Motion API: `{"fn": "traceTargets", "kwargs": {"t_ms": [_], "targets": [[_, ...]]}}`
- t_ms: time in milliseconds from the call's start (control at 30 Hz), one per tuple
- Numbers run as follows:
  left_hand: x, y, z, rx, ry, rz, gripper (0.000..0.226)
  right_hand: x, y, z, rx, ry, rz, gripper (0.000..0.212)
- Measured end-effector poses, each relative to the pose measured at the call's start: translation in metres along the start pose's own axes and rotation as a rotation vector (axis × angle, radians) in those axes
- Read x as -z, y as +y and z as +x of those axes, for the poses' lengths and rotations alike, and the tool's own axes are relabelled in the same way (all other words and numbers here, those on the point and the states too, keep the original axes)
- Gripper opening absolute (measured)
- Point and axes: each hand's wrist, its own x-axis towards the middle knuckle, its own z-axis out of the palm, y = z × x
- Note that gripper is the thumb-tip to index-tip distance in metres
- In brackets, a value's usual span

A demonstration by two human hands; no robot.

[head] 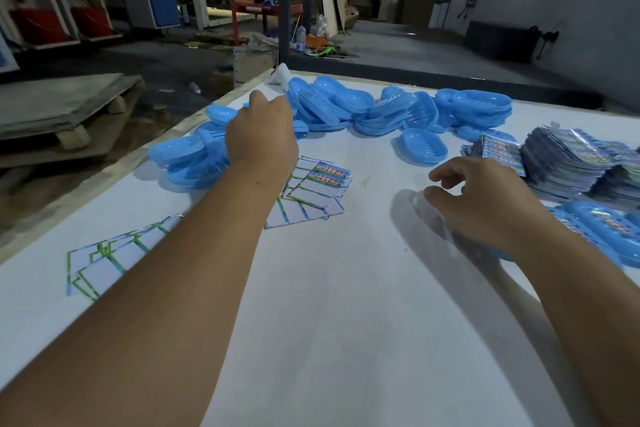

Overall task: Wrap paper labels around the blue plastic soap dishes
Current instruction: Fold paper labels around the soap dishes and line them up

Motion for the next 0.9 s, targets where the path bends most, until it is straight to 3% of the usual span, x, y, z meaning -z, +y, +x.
{"fn": "traceTargets", "kwargs": {"t_ms": [167, 333, 533, 700, 900], "targets": [[0.005, 0.007, -0.003, -0.077, 0.151, -0.211, 0.044, 0.001, -0.001, -0.001, -0.002, 0.002, 0.012, 0.028], [0.004, 0.021, -0.010, -0.193, 0.160, -0.375, 0.046, 0.000, -0.001, -0.002, -0.003, 0.021, 0.040, 0.027], [0.003, 0.041, -0.023, -0.392, -0.028, -0.630, 0.036, 0.002, -0.006, -0.002, 0.034, 0.073, 0.175, 0.029], [0.003, 0.054, -0.037, -0.405, -0.240, -0.940, 0.034, 0.002, -0.012, -0.006, 0.154, 0.087, 0.331, 0.059], [-0.003, 0.057, -0.036, -0.318, -0.325, -1.075, 0.037, 0.001, -0.012, -0.007, 0.304, 0.025, 0.392, 0.067]]}}
